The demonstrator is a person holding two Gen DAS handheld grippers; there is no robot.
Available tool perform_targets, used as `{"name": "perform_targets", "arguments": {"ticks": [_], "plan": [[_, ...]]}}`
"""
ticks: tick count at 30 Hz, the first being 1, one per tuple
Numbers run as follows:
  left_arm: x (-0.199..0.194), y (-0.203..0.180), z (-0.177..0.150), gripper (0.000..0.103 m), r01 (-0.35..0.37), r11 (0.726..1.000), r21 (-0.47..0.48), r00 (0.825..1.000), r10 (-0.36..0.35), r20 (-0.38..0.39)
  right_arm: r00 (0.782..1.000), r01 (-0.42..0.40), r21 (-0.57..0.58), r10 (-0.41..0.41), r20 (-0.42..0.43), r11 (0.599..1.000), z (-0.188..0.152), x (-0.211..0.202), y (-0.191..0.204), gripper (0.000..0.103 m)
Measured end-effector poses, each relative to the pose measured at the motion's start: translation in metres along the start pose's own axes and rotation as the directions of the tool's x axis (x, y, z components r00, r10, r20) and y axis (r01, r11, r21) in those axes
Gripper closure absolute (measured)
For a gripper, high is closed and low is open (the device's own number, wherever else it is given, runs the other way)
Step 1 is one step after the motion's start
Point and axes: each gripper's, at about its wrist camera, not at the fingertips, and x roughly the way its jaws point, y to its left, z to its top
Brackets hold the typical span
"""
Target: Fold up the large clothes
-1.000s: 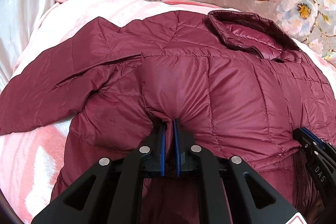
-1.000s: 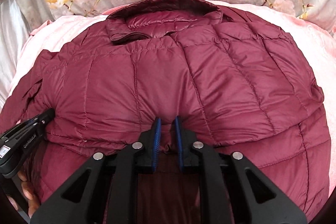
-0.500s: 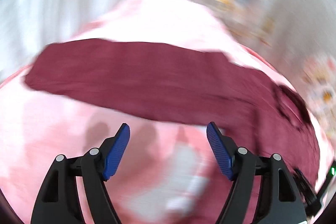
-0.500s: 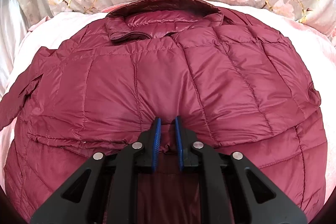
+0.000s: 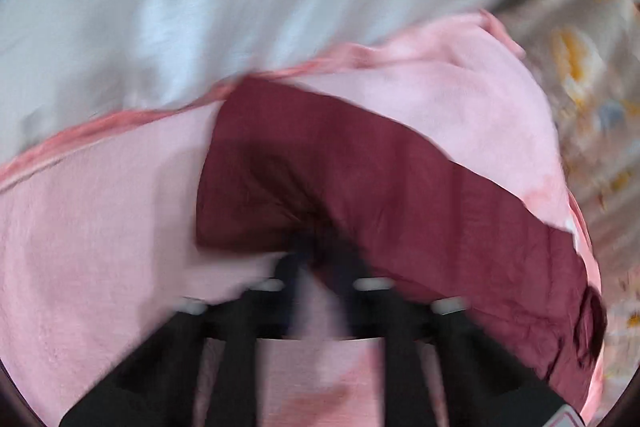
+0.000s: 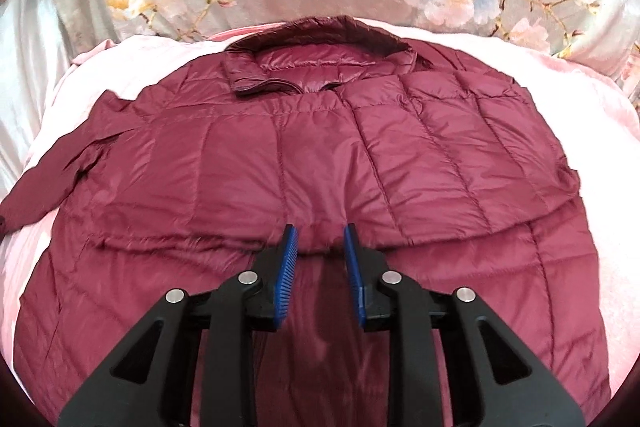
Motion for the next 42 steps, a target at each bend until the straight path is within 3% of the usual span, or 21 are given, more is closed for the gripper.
{"name": "perform_targets", "arguments": {"ticks": [4,7,10,13,14,16,19,20,21,23,24,25,28,30,33,37,38,40,42], "plan": [[-0.033,-0.064,-0.008,0.103,0.016,0.985,0.174,0.996,-0.032,0.088,0.999,0.012,-0.009,-0.012,0.035,1.000,-0.006,-0.020,-0.004,0.070],[-0.073,-0.128,-0.024,0.103,0.099,0.945,0.312,0.983,-0.141,0.115,0.998,0.044,-0.032,-0.043,0.048,0.999,-0.010,-0.031,-0.007,0.069],[-0.117,-0.200,-0.054,0.103,0.188,0.870,0.455,0.958,-0.265,0.111,0.998,0.040,-0.025,-0.039,0.047,0.999,-0.013,-0.039,-0.016,0.069],[-0.155,-0.271,-0.099,0.103,0.290,0.762,0.579,0.919,-0.391,0.054,0.997,0.055,-0.020,-0.054,0.051,0.998,-0.016,-0.044,-0.026,0.069],[-0.167,-0.296,-0.120,0.103,0.330,0.715,0.617,0.901,-0.433,0.019,0.997,0.060,-0.015,-0.059,0.049,0.998,-0.017,-0.045,-0.031,0.069],[-0.179,-0.331,-0.154,0.103,0.385,0.646,0.659,0.876,-0.480,-0.041,0.996,0.070,0.002,-0.070,0.046,0.998,-0.018,-0.046,-0.044,0.069],[-0.183,-0.382,-0.217,0.100,0.449,0.541,0.711,0.847,-0.510,-0.148,0.997,0.066,0.051,-0.068,0.032,0.997,-0.022,-0.048,-0.069,0.069],[-0.179,-0.393,-0.235,0.098,0.460,0.524,0.717,0.847,-0.501,-0.177,0.998,0.060,0.070,-0.062,0.027,0.996,-0.024,-0.048,-0.077,0.069],[-0.175,-0.400,-0.249,0.093,0.471,0.510,0.720,0.846,-0.493,-0.204,0.998,0.055,0.092,-0.057,0.021,0.994,-0.025,-0.048,-0.085,0.068],[-0.159,-0.414,-0.284,0.071,0.482,0.476,0.736,0.851,-0.453,-0.265,0.999,0.048,0.134,-0.049,0.009,0.990,-0.028,-0.049,-0.103,0.068],[-0.150,-0.416,-0.295,0.054,0.487,0.472,0.735,0.852,-0.442,-0.281,0.999,0.042,0.149,-0.043,0.007,0.988,-0.029,-0.049,-0.109,0.068],[-0.143,-0.415,-0.305,0.042,0.496,0.472,0.729,0.850,-0.435,-0.297,0.999,0.032,0.170,-0.034,0.007,0.985,-0.029,-0.050,-0.116,0.068],[-0.126,-0.404,-0.321,0.038,0.543,0.467,0.698,0.829,-0.432,-0.356,1.000,-0.008,0.217,0.003,0.024,0.976,-0.027,-0.054,-0.129,0.059],[-0.119,-0.388,-0.314,0.035,0.566,0.486,0.666,0.817,-0.440,-0.373,0.999,-0.028,0.230,0.021,0.036,0.973,-0.023,-0.057,-0.131,0.051],[-0.110,-0.362,-0.278,0.035,0.561,0.552,0.616,0.823,-0.454,-0.342,0.998,-0.065,0.219,0.057,0.042,0.974,-0.010,-0.055,-0.126,0.046],[-0.087,-0.331,-0.222,0.034,0.483,0.674,0.559,0.873,-0.417,-0.252,0.993,-0.113,0.222,0.105,0.047,0.968,0.015,-0.043,-0.120,0.040],[-0.074,-0.319,-0.205,0.035,0.464,0.718,0.519,0.885,-0.396,-0.244,0.993,-0.118,0.234,0.111,0.043,0.965,0.021,-0.039,-0.122,0.039],[-0.050,-0.297,-0.178,0.035,0.443,0.787,0.430,0.896,-0.370,-0.246,0.994,-0.106,0.259,0.103,0.025,0.960,0.032,-0.024,-0.126,0.039],[-0.034,-0.281,-0.162,0.034,0.432,0.825,0.364,0.898,-0.359,-0.254,0.996,-0.081,0.283,0.085,0.000,0.956,0.038,-0.011,-0.131,0.039]]}}
